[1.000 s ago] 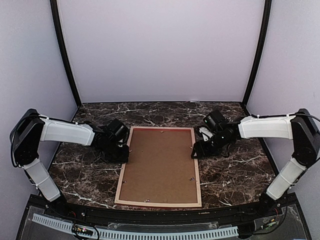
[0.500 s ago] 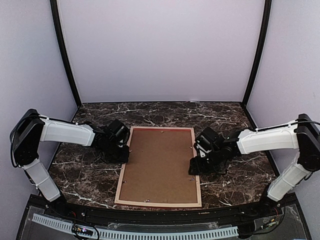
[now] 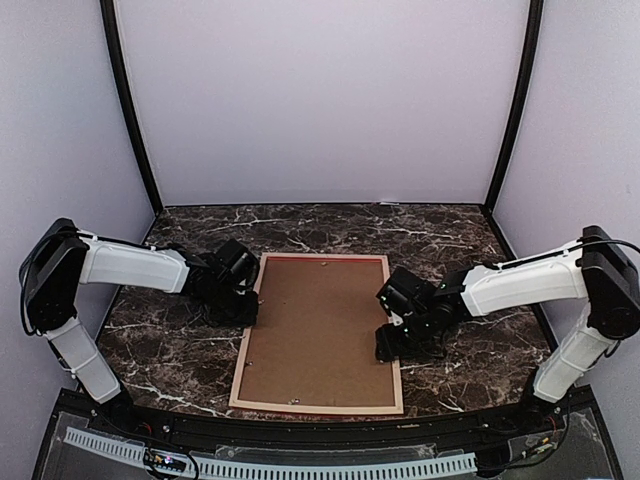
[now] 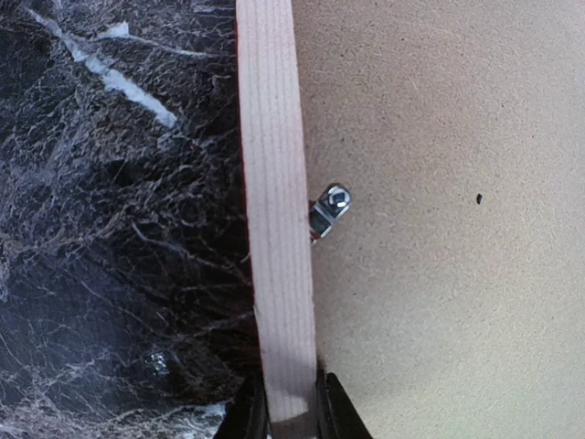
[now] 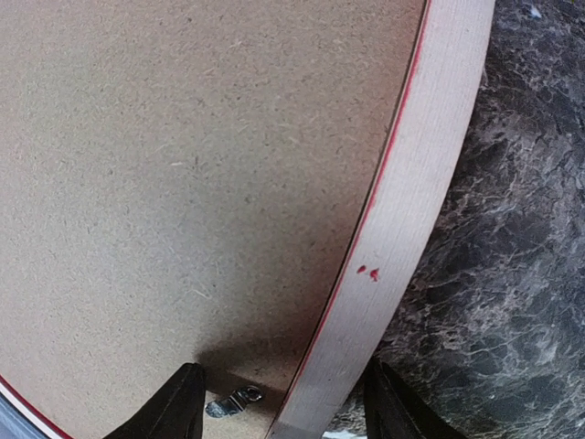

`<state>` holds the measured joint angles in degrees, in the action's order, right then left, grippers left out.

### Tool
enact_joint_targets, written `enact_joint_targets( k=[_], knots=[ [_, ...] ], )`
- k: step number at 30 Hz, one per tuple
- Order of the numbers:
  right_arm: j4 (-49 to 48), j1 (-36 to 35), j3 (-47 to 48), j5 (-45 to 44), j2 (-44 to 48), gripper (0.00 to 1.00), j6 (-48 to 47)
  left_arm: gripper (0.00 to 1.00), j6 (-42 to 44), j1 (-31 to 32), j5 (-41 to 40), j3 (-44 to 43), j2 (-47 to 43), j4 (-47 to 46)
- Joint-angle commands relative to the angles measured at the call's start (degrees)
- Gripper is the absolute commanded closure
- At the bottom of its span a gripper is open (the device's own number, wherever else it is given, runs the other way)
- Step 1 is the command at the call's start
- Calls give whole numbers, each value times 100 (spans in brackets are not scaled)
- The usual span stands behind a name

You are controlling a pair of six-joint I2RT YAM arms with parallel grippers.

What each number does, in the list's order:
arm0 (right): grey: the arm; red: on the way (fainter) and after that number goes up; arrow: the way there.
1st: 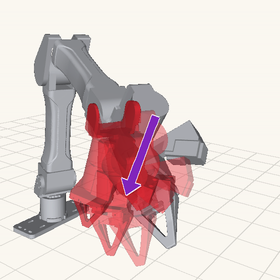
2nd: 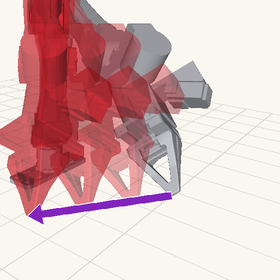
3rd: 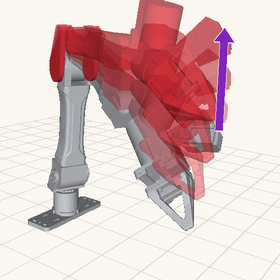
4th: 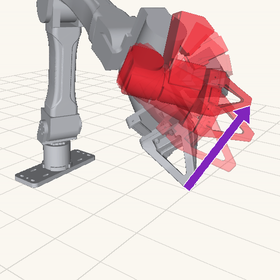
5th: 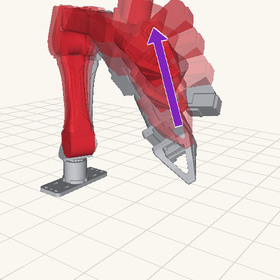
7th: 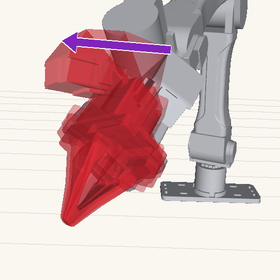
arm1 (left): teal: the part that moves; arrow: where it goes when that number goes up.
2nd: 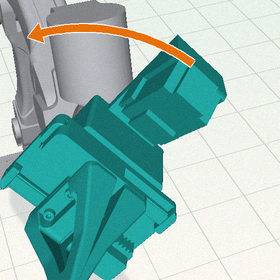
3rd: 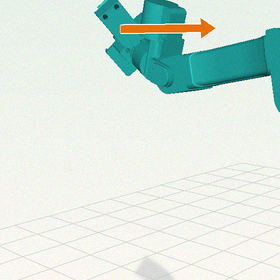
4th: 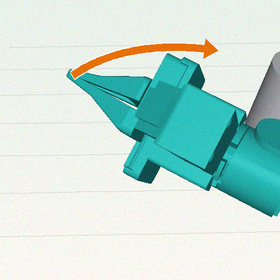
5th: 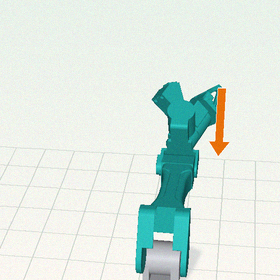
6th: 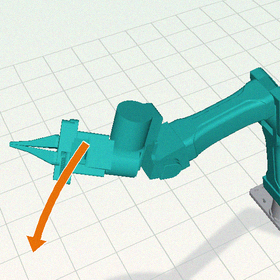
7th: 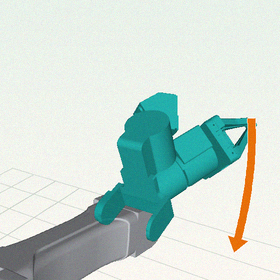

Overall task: Put the photo into the frame
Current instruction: Press the fastener onto the backboard.

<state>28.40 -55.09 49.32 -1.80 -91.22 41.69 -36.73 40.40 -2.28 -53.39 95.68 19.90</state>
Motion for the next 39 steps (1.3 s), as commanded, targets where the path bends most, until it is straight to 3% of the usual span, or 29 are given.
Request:
enact_joint_targets(
  k=[1,19,39],
  knots=[
    [210,-63,59,-193,-84,41,-149,87,53,64,96,148,-137,-19],
    [-118,-29,-292,711,173,51,-1246,87,80,62,88,153,-135,-3],
    [-133,414,-526,830,296,57,-1761,87,60,64,70,240,-229,5]
  ],
)
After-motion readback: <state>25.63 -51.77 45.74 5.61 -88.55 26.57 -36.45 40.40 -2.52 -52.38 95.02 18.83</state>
